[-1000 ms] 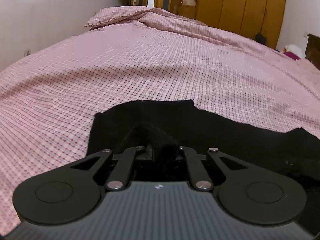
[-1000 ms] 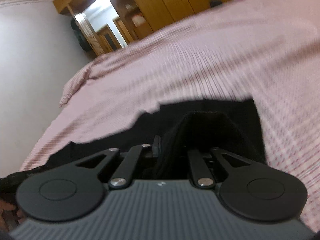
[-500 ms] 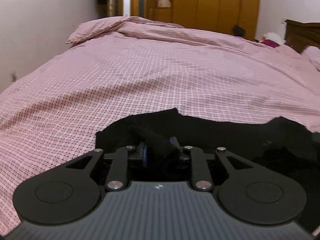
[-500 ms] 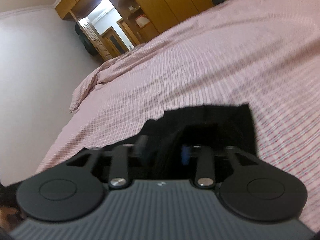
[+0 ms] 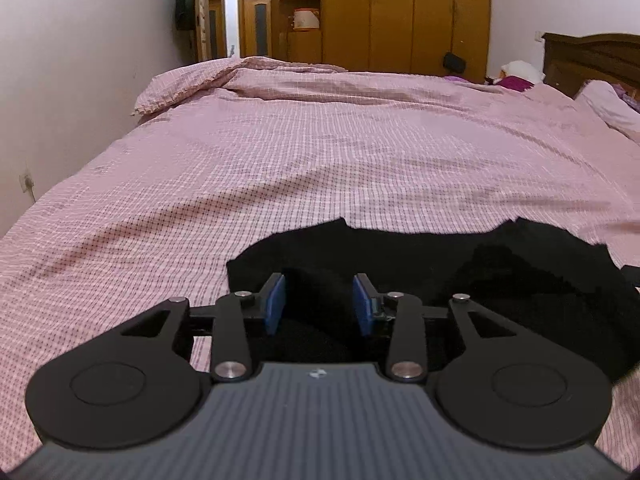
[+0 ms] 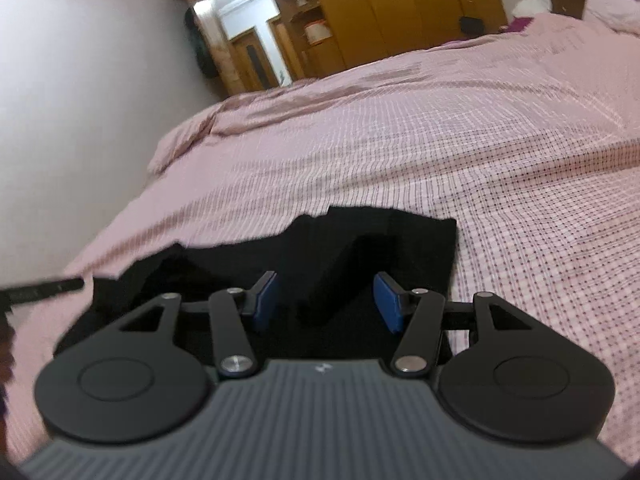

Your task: Fold small clothes

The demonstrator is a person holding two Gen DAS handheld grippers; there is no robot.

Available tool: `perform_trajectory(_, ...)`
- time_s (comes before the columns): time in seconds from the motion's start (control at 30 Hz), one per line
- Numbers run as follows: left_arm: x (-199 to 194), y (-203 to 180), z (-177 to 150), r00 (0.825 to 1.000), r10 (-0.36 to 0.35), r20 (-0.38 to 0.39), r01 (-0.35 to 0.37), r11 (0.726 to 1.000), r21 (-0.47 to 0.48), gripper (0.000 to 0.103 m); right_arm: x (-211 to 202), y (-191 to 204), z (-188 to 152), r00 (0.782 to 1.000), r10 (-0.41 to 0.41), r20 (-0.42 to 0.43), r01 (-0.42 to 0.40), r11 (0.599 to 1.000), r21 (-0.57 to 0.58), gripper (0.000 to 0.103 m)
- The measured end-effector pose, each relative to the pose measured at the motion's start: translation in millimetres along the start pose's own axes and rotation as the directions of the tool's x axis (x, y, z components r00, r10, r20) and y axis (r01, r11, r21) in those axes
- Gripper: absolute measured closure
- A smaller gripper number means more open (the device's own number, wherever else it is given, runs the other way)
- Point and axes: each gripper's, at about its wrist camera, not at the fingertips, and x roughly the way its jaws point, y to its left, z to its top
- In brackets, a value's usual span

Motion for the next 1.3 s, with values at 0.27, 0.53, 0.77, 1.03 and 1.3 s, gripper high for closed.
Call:
perform_trajectory(0.27, -14, -14, -29, 0.996, -0.074, -0.052, 0.077, 0.994, 0.074, 0.060, 12, 24, -25, 0.996, -0.034, -0.078, 0.017, 0.977, -0.211, 0.048)
perform_trajectory(0.53, 35, -25, -38, 0.996, -0.030, -0.080, 0.040, 0.991, 0.129, 0.060, 38, 31, -20, 0.994, -0.081, -0.066, 0.059, 0.956, -0.286, 0.049)
perform_trajectory(0.77, 78, -17, -9, 0.999, 0.033, -0.042, -0.028, 0.994, 0.102, 0.060, 69, 22, 0, 0.990, -0.140, -0.030, 0.126, 0.950, -0.285, 0.053)
perform_trajectory(1.03, 127, 10, 11, 0.995, 0.090, -0.045, -0.092, 0.995, -0.039, 0.060, 104, 11, 16, 0.987, -0.158, -0.013, 0.149, 0.951, -0.271, 0.053)
perform_trajectory(1.3, 145, 22, 16, 0.996, 0.067, -0.052, -0.072, 0.994, -0.082, 0.059, 108, -8, 31, 0.991, -0.134, 0.024, 0.136, 0.982, -0.133, 0.052)
